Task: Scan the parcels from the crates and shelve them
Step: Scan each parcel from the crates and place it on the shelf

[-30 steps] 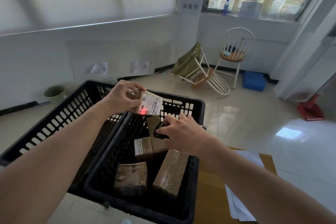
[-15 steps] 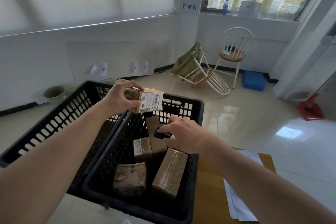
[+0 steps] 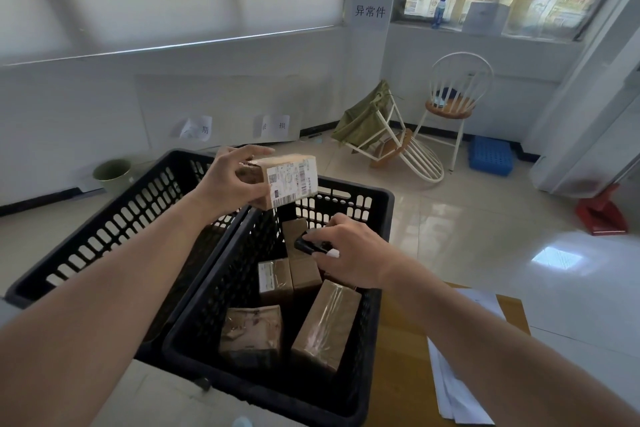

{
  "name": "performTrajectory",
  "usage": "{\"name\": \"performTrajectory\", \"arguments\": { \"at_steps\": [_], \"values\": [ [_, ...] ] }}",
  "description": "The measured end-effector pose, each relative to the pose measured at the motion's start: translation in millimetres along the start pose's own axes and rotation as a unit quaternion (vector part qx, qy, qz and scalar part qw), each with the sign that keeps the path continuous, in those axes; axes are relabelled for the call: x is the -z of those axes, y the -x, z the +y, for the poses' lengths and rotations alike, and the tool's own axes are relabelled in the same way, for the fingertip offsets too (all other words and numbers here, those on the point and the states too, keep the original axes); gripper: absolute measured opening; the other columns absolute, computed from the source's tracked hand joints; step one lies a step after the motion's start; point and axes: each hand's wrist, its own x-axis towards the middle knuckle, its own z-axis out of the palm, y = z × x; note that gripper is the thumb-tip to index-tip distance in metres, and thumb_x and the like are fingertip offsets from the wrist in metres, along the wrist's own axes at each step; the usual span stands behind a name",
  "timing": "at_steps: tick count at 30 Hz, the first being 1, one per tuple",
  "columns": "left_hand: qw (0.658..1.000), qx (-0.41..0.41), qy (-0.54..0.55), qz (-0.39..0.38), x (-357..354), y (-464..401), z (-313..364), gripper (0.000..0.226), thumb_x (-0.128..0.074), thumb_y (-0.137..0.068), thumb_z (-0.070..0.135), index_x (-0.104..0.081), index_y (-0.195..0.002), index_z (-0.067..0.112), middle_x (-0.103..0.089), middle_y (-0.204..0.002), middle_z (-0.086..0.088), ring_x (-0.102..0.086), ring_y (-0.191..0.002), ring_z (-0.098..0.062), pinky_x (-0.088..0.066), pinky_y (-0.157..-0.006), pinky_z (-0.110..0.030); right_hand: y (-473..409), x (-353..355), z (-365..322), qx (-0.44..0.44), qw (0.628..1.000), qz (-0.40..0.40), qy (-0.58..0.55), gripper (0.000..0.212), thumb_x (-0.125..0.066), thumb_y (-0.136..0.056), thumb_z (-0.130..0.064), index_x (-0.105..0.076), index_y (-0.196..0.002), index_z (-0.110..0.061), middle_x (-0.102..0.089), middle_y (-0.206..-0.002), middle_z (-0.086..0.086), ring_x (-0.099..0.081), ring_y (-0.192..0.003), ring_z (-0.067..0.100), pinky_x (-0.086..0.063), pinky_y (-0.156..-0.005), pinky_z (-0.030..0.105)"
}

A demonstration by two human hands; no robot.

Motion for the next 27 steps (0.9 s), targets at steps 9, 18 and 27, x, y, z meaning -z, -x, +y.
{"name": "performTrajectory", "arguments": {
  "at_steps": [9,18,27],
  "values": [
    [0.979,0.076,0.188,-0.026,30,36,8,0.087,-0.085,-0.069,0.022,-0.054,-0.139,0.062,-0.039,-0.146,-0.020,-0.062,-0.124,-0.043,-0.063,-0.093,-0.045,-21,-7,-44,-0.128,0.894,0.183,-0.389,0.037,-0.061,-0.107,-0.035,-0.062,-0.144,-0.038,-0.071,-0.105,-0.004,-0.068,-0.079,0.013,-0.058,-0.068,0.035],
    [0.960,0.074,0.269,0.011,78,133,13,0.090,-0.071,-0.092,0.002,-0.036,-0.155,0.056,-0.061,-0.140,-0.007,-0.075,-0.111,-0.022,-0.057,-0.101,-0.051,-51,-23,-162,-0.086,0.789,0.278,-0.541,0.037,-0.050,-0.112,-0.035,-0.056,-0.132,-0.065,-0.067,-0.131,0.006,-0.068,-0.102,0.025,-0.061,-0.075,0.036],
    [0.981,0.050,0.155,0.106,149,238,-8,0.090,-0.081,-0.087,0.025,-0.033,-0.156,0.057,-0.048,-0.153,-0.001,-0.051,-0.135,-0.020,-0.044,-0.115,-0.055,-39,-66,-275,0.005,0.794,0.259,-0.550,0.038,-0.050,-0.112,-0.034,-0.056,-0.142,-0.058,-0.051,-0.139,-0.007,-0.060,-0.125,0.016,-0.061,-0.101,0.045]
  ]
}}
